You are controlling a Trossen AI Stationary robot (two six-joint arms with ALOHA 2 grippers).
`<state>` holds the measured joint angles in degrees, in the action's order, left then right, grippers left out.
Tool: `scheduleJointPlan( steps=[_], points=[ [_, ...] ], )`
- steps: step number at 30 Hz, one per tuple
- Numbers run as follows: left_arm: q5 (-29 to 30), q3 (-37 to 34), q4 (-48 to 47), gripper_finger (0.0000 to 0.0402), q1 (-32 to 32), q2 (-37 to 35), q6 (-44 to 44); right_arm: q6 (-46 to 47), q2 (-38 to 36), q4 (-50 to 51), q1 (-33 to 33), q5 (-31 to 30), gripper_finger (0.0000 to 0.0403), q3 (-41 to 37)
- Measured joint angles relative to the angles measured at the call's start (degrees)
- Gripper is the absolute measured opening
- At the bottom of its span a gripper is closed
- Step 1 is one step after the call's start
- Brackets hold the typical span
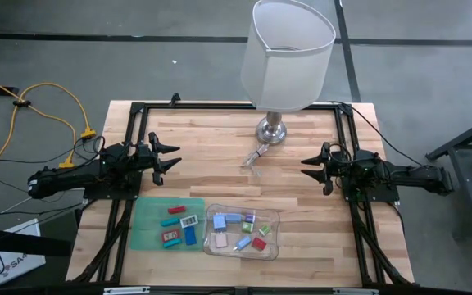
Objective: Pick & Place Office items
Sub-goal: Return to Home Position
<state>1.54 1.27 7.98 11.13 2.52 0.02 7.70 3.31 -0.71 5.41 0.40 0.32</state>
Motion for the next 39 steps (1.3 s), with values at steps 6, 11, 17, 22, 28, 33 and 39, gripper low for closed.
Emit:
scheduleJointPlan(
  steps=[6, 11, 17, 22, 28, 33, 39],
  points=[
    [0.00, -0.01, 0.01, 0.0177, 0.01, 0.00, 0.01, -0.02, 0.02, 0.02, 0.00, 0.00, 0.0146, 0.00],
    [0.00, -0.01, 0.00, 0.0177, -0.01, -0.01, 0.00, -0.02, 0.01, 0.02, 0.00, 0.00, 0.0146, 0.00],
    [0.04, 0.00, -0.01, 0.0177, 0.00, 0.00, 0.01, 0.00, 0.02, 0.02, -0.02, 0.00, 0.0146, 0.00],
    [0.07, 0.00, -0.16, 0.0177, 0.01, 0.00, 0.06, -0.01, 0.02, 0.02, 0.00, 0.00, 0.0146, 0.00],
    [0.11, 0.00, -4.79, 0.0177, 0.01, -0.01, -0.96, -0.02, 0.02, 0.04, 0.00, -0.02, 0.0146, 0.00],
    [0.17, 0.01, -7.21, 0.0177, 0.00, 0.01, -1.64, -0.02, 0.02, 0.03, 0.00, 0.00, 0.0146, 0.00],
    [0.17, 0.01, -8.03, 0.0177, -0.01, 0.01, -0.92, -0.01, 0.02, 0.02, -0.02, 0.00, 0.0146, 0.00]
  ],
)
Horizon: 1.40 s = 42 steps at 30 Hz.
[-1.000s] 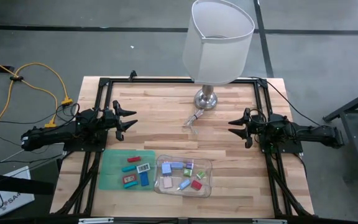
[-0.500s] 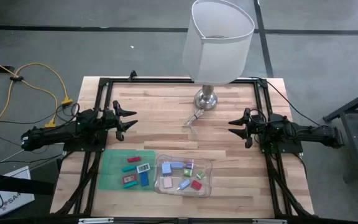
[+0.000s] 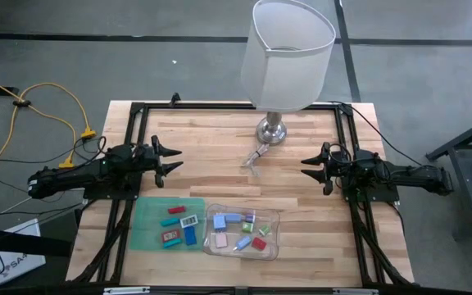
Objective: Pick & Place Office items
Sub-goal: Return to Home Position
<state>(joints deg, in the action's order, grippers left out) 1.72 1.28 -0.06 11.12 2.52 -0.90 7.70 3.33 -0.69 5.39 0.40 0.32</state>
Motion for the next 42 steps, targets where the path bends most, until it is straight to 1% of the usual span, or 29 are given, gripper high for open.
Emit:
scheduleJointPlan(
  steps=[8, 13, 17, 42],
  points=[
    [0.01, -0.01, 0.27, 0.0177, 0.00, 0.00, -0.49, 0.01, 0.00, 0.02, 0.00, 0.00, 0.0146, 0.00],
    [0.07, 0.00, 4.11, 0.0177, 0.01, -0.02, -0.51, -0.01, 0.00, 0.00, 0.00, 0.00, 0.0146, 0.00],
    [0.07, 0.00, 4.78, 0.0177, 0.01, -0.01, -0.64, 0.01, 0.00, 0.00, 0.01, 0.00, 0.0146, 0.00],
    [0.04, 0.00, 5.01, 0.0177, 0.01, -0.02, -0.62, -0.01, 0.00, 0.02, 0.00, 0.00, 0.0146, 0.00]
  ],
)
